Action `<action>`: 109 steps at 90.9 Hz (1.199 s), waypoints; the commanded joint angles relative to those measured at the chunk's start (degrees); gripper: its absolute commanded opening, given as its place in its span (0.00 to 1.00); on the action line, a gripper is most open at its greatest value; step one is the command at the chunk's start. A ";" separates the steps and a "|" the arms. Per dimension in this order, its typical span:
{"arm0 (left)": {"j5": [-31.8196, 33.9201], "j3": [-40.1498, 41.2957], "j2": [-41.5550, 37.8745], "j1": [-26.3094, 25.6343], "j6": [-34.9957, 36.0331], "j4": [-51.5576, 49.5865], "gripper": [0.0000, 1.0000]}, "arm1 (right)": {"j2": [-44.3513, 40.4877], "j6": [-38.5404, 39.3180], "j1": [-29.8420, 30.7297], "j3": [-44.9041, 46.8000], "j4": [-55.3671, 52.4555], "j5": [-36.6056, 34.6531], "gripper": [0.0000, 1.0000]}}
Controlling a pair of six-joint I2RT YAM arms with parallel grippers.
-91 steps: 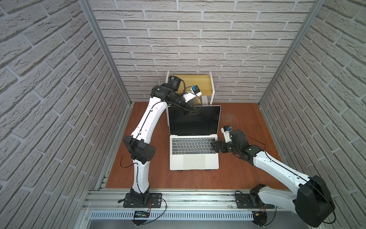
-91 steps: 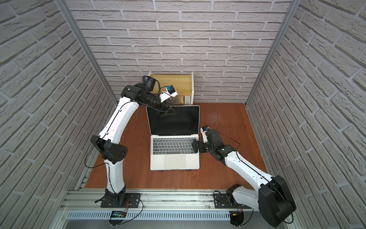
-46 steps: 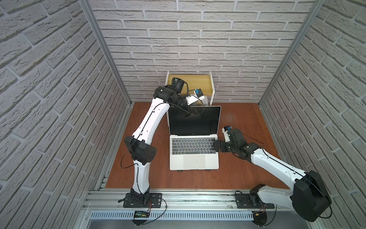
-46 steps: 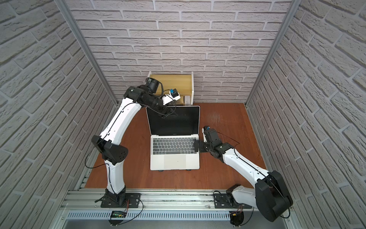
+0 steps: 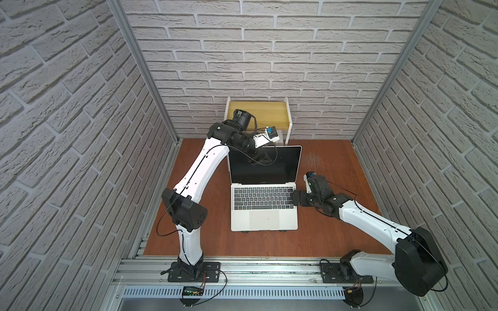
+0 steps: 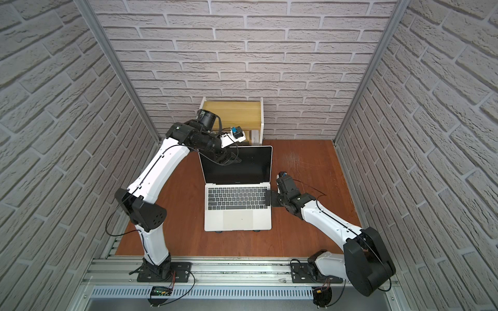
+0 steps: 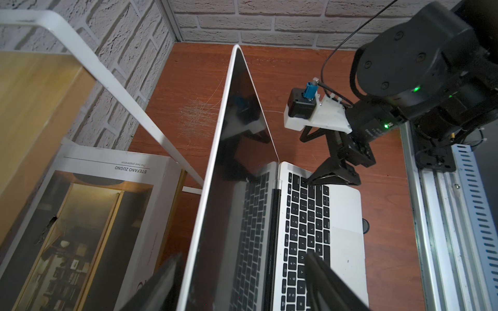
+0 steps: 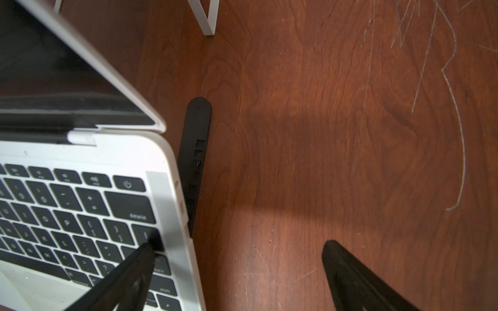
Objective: Close the laptop lid and set it aside
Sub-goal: Close the lid of the laptop.
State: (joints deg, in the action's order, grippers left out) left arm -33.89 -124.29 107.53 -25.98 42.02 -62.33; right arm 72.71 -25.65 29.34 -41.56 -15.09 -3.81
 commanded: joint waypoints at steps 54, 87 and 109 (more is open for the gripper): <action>-0.62 16.27 -10.13 -4.48 0.27 6.77 0.72 | 0.55 -1.92 -0.08 -0.51 -0.22 -6.17 1.00; -0.83 22.91 -12.45 -4.71 -1.79 9.96 0.70 | -1.13 -2.94 -0.08 1.59 -0.30 -7.99 1.00; 0.22 26.81 -14.83 -5.53 -2.63 11.88 0.70 | -1.53 -3.46 -0.10 2.18 -0.17 -8.58 1.00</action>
State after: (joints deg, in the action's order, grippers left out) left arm -32.42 -100.49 93.91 -30.17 41.39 -46.26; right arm 71.59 -28.29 29.54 -40.95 -14.48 -7.94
